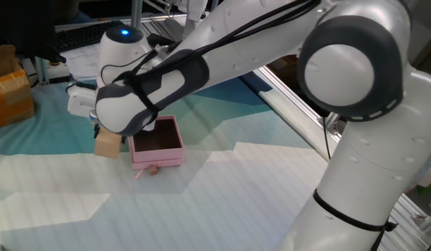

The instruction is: Take everything out of the gift box

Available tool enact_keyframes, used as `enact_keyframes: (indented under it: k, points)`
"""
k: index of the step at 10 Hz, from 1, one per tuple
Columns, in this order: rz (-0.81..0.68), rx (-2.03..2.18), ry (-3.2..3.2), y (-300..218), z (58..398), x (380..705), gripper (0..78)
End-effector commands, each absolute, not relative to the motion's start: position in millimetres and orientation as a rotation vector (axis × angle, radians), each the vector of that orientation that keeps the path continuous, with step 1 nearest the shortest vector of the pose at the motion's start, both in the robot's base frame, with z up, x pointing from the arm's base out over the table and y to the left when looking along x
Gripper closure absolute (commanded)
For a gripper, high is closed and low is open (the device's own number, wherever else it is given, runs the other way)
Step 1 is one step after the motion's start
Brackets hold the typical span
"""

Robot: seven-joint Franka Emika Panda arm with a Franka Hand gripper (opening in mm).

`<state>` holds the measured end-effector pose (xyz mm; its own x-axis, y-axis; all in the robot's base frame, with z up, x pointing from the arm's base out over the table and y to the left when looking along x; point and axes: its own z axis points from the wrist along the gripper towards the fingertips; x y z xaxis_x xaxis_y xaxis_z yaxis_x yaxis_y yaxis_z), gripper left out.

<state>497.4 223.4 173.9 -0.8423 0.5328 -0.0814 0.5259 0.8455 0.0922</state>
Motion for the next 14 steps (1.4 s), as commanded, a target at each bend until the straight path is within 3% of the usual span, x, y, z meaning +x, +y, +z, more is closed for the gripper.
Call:
enact_keyframes:
  k: [1,12,13,14]
  points:
    - [0.088,0.836,2.907,224.4,168.3,499.8,76.2]
    - [0.08,0.814,2.913,224.7,156.8,500.9,76.2]
    - [0.08,0.814,2.914,224.8,156.8,500.9,0.1]
    - [0.08,0.814,2.914,224.8,156.8,500.9,0.1]
